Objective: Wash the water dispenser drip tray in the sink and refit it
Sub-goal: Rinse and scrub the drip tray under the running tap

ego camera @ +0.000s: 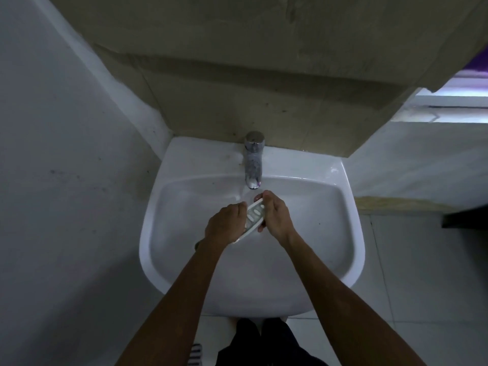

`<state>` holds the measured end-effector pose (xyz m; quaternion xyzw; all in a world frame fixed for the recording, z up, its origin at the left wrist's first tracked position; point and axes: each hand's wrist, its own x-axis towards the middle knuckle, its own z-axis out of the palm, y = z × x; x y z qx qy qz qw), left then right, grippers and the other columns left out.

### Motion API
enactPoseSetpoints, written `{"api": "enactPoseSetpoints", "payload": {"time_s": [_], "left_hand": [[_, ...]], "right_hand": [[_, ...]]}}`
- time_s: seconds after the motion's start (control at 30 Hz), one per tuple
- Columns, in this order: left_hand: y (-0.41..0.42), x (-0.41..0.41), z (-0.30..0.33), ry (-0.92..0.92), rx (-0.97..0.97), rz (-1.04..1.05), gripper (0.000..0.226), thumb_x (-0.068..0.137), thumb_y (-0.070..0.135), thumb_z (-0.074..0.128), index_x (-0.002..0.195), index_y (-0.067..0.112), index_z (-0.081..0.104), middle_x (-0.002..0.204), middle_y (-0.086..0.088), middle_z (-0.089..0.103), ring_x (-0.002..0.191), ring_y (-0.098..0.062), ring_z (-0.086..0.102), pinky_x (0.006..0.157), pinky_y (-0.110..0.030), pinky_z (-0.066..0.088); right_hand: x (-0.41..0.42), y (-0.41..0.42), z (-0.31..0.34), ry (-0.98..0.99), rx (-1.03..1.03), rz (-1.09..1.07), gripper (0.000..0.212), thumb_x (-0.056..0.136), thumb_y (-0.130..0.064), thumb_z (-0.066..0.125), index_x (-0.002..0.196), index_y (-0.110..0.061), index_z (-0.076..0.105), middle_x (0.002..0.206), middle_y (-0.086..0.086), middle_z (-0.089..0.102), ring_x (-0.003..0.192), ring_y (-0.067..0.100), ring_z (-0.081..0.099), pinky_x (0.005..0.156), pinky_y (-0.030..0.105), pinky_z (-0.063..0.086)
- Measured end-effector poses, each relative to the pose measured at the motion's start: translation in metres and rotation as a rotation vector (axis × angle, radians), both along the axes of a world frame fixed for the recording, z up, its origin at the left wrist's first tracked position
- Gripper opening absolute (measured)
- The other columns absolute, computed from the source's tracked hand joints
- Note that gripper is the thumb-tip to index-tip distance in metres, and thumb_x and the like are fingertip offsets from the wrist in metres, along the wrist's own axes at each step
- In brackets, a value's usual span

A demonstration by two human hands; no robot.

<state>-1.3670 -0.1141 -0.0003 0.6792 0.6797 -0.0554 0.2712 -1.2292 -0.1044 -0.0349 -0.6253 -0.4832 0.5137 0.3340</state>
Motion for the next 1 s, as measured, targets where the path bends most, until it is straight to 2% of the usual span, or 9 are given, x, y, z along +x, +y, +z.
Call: {"api": "enactPoseSetpoints", "payload": {"time_s": [0.17, 0.23, 0.37, 0.47, 0.57, 0.63, 0.73, 0.9, 1.0], "left_hand": [[0.001, -0.005, -0.004, -0.001, -0.059, -0.01, 0.053, 0.104, 0.023, 0.028, 0.152, 0.008, 0.014, 0.15, -0.014, 0.035, 0.133, -0.03, 0.039, 0.107, -0.036, 0.032], [0.003, -0.006, -0.007, -0.055, -0.072, -0.007, 0.052, 0.104, 0.024, 0.028, 0.151, 0.005, 0.016, 0.15, -0.017, 0.035, 0.133, -0.03, 0.04, 0.108, -0.035, 0.031], [0.005, -0.009, -0.005, -0.132, -0.092, 0.029, 0.048, 0.105, 0.027, 0.026, 0.146, 0.003, 0.031, 0.144, -0.021, 0.044, 0.127, -0.034, 0.047, 0.106, -0.039, 0.035], [0.004, -0.01, -0.006, -0.059, -0.088, -0.039, 0.057, 0.103, 0.024, 0.032, 0.151, 0.001, 0.013, 0.149, -0.02, 0.036, 0.13, -0.033, 0.043, 0.103, -0.035, 0.032], [0.005, -0.009, -0.006, -0.005, -0.052, -0.063, 0.061, 0.1, 0.036, 0.021, 0.15, 0.001, 0.016, 0.145, -0.018, 0.041, 0.127, -0.031, 0.046, 0.099, -0.033, 0.034], [0.006, -0.008, -0.008, 0.005, -0.042, -0.081, 0.06, 0.1, 0.035, 0.02, 0.15, 0.002, 0.018, 0.144, -0.017, 0.042, 0.126, -0.03, 0.046, 0.098, -0.033, 0.034], [0.009, -0.007, -0.012, -0.06, -0.04, -0.024, 0.049, 0.103, 0.024, 0.033, 0.147, 0.003, 0.024, 0.139, -0.019, 0.047, 0.122, -0.033, 0.05, 0.094, -0.035, 0.037], [0.0, -0.002, -0.013, -0.144, -0.017, 0.055, 0.044, 0.103, 0.027, 0.029, 0.142, 0.006, 0.036, 0.132, -0.017, 0.053, 0.117, -0.033, 0.054, 0.092, -0.036, 0.039], [-0.008, -0.005, -0.017, -0.246, 0.043, 0.162, 0.045, 0.104, 0.036, 0.022, 0.116, 0.011, 0.057, 0.114, -0.016, 0.065, 0.106, -0.035, 0.061, 0.087, -0.037, 0.045]], "right_hand": [[-0.016, -0.002, 0.002, 0.158, -0.124, -0.036, 0.039, 0.107, -0.041, 0.026, 0.119, -0.015, 0.052, 0.096, 0.013, 0.066, 0.08, 0.032, 0.067, 0.07, 0.053, 0.06], [-0.021, -0.003, 0.003, 0.129, -0.138, -0.009, 0.042, 0.106, -0.045, 0.025, 0.125, -0.015, 0.047, 0.101, 0.01, 0.064, 0.084, 0.027, 0.066, 0.073, 0.051, 0.059], [-0.019, 0.006, 0.004, 0.04, -0.146, 0.103, 0.043, 0.101, -0.056, 0.034, 0.124, -0.021, 0.042, 0.106, 0.01, 0.064, 0.084, 0.024, 0.068, 0.058, 0.033, 0.059], [-0.013, 0.02, 0.004, -0.04, -0.136, 0.106, 0.039, 0.103, -0.051, 0.033, 0.111, -0.015, 0.047, 0.095, 0.014, 0.067, 0.075, 0.031, 0.069, 0.065, 0.049, 0.061], [-0.013, 0.026, 0.005, -0.157, -0.109, 0.144, 0.037, 0.106, -0.042, 0.025, 0.116, -0.014, 0.046, 0.103, 0.013, 0.066, 0.085, 0.03, 0.068, 0.083, 0.052, 0.057], [-0.012, 0.021, 0.007, -0.111, -0.093, 0.164, 0.037, 0.107, -0.041, 0.023, 0.118, -0.013, 0.043, 0.101, 0.017, 0.065, 0.079, 0.027, 0.067, 0.076, 0.05, 0.059], [-0.009, 0.012, 0.008, 0.034, -0.089, 0.229, 0.036, 0.106, -0.045, 0.027, 0.127, -0.017, 0.036, 0.093, 0.018, 0.064, 0.058, 0.015, 0.062, 0.053, 0.033, 0.057], [0.005, 0.006, 0.012, 0.204, -0.158, 0.226, 0.032, 0.104, -0.036, 0.045, 0.132, -0.022, 0.043, 0.109, 0.009, 0.066, 0.084, 0.025, 0.071, 0.066, 0.039, 0.062], [0.013, 0.008, 0.012, 0.122, -0.108, 0.252, 0.029, 0.1, -0.032, 0.055, 0.125, -0.019, 0.05, 0.108, 0.014, 0.067, 0.078, 0.033, 0.072, 0.061, 0.042, 0.063]]}}
